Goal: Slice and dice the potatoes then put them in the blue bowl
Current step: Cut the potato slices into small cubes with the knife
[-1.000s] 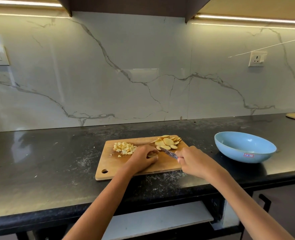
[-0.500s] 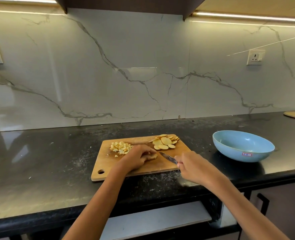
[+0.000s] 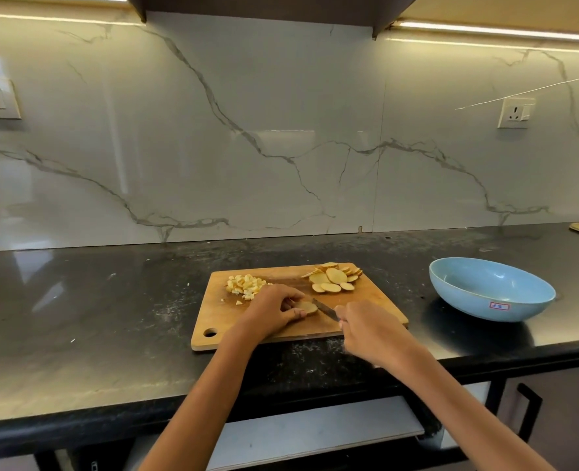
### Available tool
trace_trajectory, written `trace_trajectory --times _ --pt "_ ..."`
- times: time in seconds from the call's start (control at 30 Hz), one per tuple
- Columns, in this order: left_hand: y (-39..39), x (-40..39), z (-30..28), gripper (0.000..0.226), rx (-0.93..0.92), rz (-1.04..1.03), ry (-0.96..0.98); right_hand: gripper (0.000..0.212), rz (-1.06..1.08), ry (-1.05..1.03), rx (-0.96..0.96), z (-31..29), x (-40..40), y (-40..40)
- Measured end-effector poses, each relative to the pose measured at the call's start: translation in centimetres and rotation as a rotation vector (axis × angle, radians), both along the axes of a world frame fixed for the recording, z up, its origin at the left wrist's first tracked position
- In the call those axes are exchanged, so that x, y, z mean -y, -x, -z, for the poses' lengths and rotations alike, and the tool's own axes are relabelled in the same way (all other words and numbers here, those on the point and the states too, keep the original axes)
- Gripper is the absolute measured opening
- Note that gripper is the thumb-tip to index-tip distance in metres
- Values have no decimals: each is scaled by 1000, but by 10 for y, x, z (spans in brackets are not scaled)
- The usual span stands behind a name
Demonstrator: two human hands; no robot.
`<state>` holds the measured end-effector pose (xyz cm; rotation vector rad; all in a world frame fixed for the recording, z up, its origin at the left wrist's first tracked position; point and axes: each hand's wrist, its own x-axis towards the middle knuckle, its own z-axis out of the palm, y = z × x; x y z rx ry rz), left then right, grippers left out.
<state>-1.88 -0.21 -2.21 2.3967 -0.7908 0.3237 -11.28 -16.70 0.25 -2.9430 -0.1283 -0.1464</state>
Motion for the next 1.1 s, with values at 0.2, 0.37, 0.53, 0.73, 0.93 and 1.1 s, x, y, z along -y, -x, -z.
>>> trace_trajectory --times 0.2,0.37,0.53,0.73,0.93,1.1 --pt "3 2 -1 39 18 0 11 26 15 -24 8 -10 -5 6" --pt "2 3 0 34 -1 -3 70 12 18 25 4 -7 -18 8" --pt "-1 3 2 37 -29 -3 140 20 17 70 -22 -8 -30 8" --pt "-1 5 4 35 -25 -34 148 28 -20 129 -1 -2 -33 22" --pt "0 5 4 38 -25 -37 155 29 11 119 70 4 -29 30" --pt "0 3 5 44 -49 -39 179 25 96 81 16 2 -22 19"
